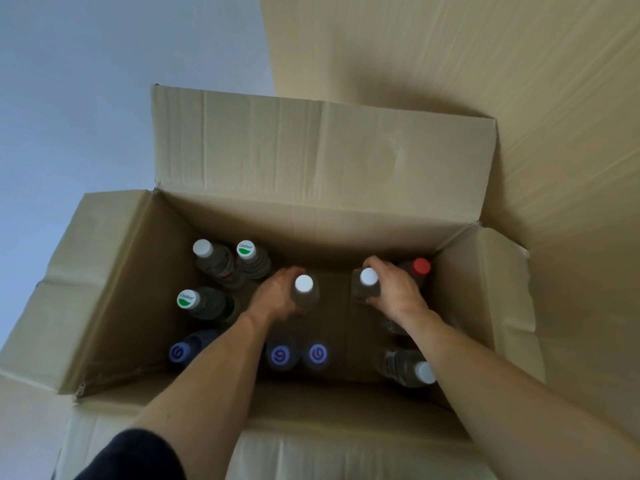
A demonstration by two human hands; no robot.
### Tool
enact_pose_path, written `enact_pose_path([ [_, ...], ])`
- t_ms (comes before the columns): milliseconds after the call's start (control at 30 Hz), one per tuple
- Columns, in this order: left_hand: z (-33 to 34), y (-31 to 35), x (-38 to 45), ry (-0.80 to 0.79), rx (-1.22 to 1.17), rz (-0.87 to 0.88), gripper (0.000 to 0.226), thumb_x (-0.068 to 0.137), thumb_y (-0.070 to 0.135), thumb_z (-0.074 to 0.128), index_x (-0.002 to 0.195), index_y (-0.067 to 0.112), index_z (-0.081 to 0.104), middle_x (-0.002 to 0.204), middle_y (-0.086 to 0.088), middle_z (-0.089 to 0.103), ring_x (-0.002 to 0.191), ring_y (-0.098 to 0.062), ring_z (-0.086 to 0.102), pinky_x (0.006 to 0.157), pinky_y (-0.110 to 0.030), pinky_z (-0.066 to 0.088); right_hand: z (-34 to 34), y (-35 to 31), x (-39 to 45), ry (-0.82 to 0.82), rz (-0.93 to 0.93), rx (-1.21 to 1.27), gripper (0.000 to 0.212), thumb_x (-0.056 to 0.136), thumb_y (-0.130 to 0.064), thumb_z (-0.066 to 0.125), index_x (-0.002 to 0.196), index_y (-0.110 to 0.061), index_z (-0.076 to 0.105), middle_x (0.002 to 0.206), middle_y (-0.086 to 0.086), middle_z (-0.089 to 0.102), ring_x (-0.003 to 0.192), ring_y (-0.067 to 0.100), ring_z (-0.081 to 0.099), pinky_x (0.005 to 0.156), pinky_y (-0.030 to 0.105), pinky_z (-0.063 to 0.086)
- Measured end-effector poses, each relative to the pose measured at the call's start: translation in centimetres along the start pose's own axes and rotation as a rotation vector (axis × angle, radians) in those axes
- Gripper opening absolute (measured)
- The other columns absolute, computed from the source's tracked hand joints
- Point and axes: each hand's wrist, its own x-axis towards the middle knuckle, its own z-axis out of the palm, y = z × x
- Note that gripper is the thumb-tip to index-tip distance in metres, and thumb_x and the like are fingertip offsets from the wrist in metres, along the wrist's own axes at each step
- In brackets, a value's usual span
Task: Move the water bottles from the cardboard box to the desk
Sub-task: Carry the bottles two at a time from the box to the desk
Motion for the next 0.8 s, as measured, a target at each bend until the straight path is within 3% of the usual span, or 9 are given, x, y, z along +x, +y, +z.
enact_pose_path([
  [200, 1.1, -1.2, 1.0, 0.023, -0.07, -0.032, 0.07, 0.068, 0.034, 0.088, 0.127, 0.025, 0.051, 0.122, -0.003, 0.066, 0.112, -0.029, 0.063, 0.085, -0.036, 0.049, 1.8, 0.4, 0.6, -0.064, 0.007, 0.011, 0.083, 0.079, -0.014, 0.083, 0.149, -0.023, 0.04, 0.15, 0.005, 0.046, 0.136, 0.03, 0.047, 0.109, 0.04, 0.042],
  [533, 1.3, -1.8, 1.8, 0.045, -0.07, 0.016, 0.065, 0.065, 0.042, 0.09, 0.118, 0.023, 0.057, 0.115, -0.003, 0.07, 0.105, -0.03, 0.066, 0.081, -0.039, 0.053, 3.9, -0.1, 1.7, 0.009, -0.074, 0.043, 0.059, 0.085, -0.017, 0.073, 0.136, -0.026, 0.045, 0.131, 0.006, 0.057, 0.118, 0.033, 0.059, 0.09, 0.039, 0.049],
  [733, -2.1, 0.1, 0.3, -0.05, -0.183, 0.023, 0.059, 0.064, 0.023, 0.09, 0.113, 0.015, 0.058, 0.109, -0.004, 0.067, 0.102, -0.024, 0.064, 0.086, -0.039, 0.054, 1.8, 0.2, 0.1, -0.035, -0.013, 0.262, 0.067, 0.072, -0.03, 0.088, 0.128, -0.03, 0.052, 0.123, 0.0, 0.063, 0.117, 0.022, 0.057, 0.097, 0.04, 0.048],
  [800, -3.7, 0.7, -0.9, -0.079, -0.303, -0.013, 0.058, 0.067, 0.014, 0.087, 0.116, 0.012, 0.056, 0.112, -0.007, 0.067, 0.105, -0.024, 0.064, 0.093, -0.043, 0.054, 0.6, 0.1, -0.6, -0.078, 0.03, 0.423, 0.065, 0.066, -0.028, 0.093, 0.119, -0.032, 0.057, 0.115, -0.011, 0.065, 0.111, 0.011, 0.057, 0.095, 0.033, 0.048],
])
